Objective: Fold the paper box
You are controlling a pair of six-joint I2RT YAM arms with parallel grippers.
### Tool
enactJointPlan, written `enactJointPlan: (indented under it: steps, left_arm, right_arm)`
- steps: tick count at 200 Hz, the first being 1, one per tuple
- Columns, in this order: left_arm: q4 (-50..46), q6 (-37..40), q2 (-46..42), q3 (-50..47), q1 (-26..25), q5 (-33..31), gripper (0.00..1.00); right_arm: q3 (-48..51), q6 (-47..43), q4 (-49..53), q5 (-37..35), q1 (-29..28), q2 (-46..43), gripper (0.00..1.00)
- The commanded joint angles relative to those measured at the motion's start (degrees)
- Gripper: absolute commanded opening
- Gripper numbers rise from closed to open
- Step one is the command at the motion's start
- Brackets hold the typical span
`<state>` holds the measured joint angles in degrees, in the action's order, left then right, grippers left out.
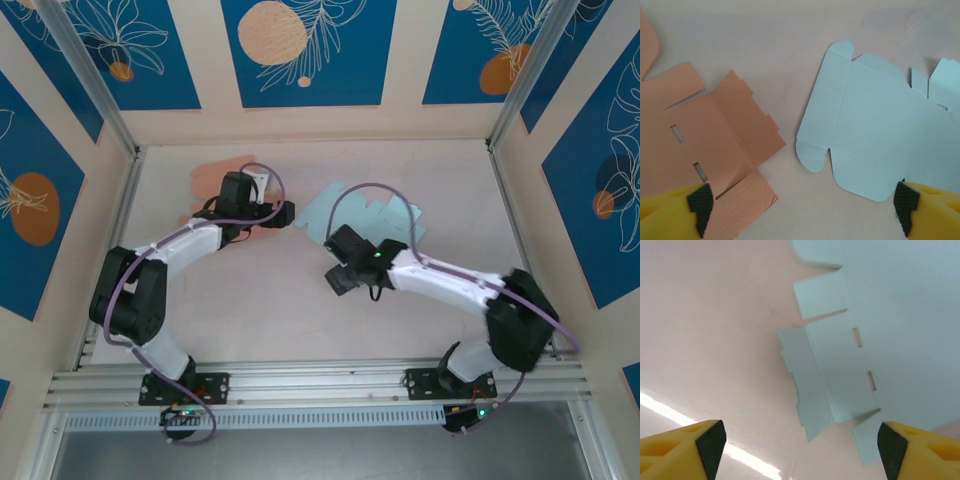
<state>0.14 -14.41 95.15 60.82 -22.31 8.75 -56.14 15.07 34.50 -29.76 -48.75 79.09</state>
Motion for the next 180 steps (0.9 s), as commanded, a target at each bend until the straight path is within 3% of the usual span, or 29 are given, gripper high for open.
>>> enactJointPlan:
  steps: [1, 34, 66, 85, 90, 126, 180]
  left_arm:
    - [0.03, 2.18, 2.39, 2.58, -1.05, 1.13, 0.90]
    - [-3.04, 4.21, 7.30, 6.81, -2.59, 0.48, 0.89]
    - [-6.35, 6.87, 12.11, 11.82, -3.83, -0.13, 0.89]
    - [-7.13, 7.80, 13.35, 13.60, -4.22, -0.40, 0.89]
    - [-7.48, 7.98, 13.68, 14.07, -4.30, -0.32, 0.89]
    - [-9.02, 8.22, 16.33, 16.34, -4.96, 0.33, 0.89]
    - [-9.47, 8.24, 18.34, 15.59, -5.54, 1.28, 0.87]
  right_arm:
    - [1.14, 18.59, 5.88, -1.36, 0.63, -11.18, 0.88]
    - [7.96, 38.79, 12.10, 0.70, 4.08, -25.96, 0.91]
    - [17.98, 50.45, 12.09, 4.65, 6.97, -38.12, 0.91]
    - [23.52, 52.80, 9.31, 8.72, 9.51, -41.71, 0.95]
    - [24.62, 52.95, 8.32, 10.08, 10.26, -41.85, 1.00]
    - [28.64, 52.57, 2.77, 16.84, 14.82, -37.69, 1.00]
    - [30.84, 52.43, -4.09, 20.45, 18.86, -27.75, 1.00]
